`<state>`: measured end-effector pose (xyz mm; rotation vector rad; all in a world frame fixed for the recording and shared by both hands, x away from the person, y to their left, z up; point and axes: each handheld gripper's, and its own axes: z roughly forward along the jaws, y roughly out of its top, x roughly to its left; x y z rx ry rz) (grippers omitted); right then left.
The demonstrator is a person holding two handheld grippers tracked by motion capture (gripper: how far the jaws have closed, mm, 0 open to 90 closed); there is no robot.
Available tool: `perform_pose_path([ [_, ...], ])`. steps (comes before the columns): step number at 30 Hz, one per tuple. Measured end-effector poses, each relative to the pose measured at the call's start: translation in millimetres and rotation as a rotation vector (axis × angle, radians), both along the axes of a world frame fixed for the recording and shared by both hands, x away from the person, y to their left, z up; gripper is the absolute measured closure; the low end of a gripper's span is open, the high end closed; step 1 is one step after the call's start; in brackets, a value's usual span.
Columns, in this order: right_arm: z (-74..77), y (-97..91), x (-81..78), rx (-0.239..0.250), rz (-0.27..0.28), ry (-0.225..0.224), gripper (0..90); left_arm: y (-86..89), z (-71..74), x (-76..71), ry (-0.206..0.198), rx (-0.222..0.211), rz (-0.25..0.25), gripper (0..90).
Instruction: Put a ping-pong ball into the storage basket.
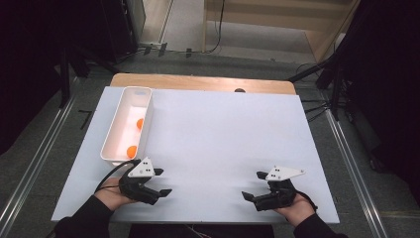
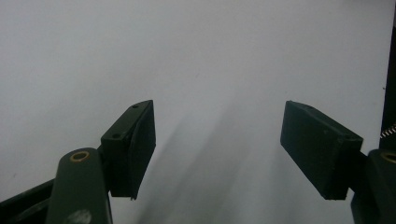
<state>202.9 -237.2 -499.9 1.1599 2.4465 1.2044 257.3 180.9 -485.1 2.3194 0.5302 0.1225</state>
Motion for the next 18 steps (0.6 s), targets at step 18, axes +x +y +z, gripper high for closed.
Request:
perform_pose_path([
  [18, -0.5, -0.1, 0.2, -0.004, 0.003, -0.003, 9.1, -1.7, -3.5, -0.3, 0.000, 0.038, -0.010, 27.4],
])
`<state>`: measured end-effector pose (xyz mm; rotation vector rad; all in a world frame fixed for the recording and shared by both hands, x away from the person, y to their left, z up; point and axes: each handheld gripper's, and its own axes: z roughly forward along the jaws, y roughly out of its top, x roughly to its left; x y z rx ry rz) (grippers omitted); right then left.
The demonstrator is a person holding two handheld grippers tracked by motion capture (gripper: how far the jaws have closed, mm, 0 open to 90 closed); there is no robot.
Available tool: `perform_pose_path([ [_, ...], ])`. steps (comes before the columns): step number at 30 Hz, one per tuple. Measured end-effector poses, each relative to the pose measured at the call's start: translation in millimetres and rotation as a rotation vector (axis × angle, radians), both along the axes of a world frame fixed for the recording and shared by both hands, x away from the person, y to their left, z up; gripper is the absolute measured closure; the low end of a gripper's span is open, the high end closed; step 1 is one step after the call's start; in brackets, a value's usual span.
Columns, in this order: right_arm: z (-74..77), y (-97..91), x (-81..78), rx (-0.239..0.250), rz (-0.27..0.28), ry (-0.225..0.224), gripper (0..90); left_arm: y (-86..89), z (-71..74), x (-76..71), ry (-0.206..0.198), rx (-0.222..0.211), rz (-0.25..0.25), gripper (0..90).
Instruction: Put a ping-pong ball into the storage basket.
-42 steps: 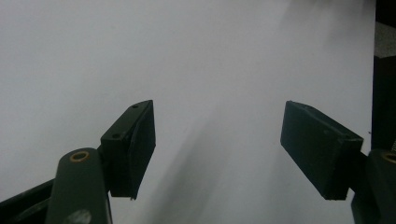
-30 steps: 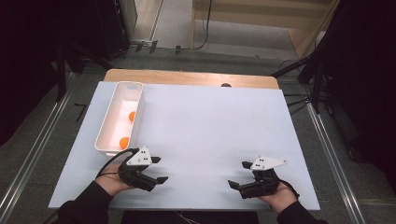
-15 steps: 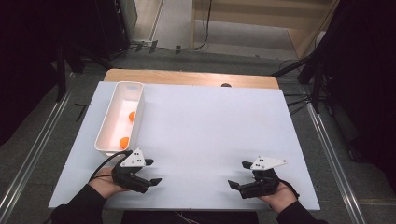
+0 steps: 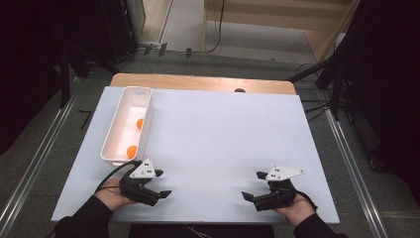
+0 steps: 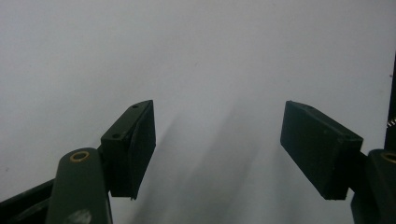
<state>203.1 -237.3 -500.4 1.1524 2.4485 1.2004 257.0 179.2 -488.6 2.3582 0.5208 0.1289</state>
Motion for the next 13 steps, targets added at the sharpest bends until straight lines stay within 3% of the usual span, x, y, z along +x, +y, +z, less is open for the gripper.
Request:
perform_pose_path([
  [13, -0.1, -0.4, -0.1, -0.001, 0.002, -0.001, 9.1, -1.1, -0.7, -0.3, -0.001, 0.003, -0.008, 27.4],
])
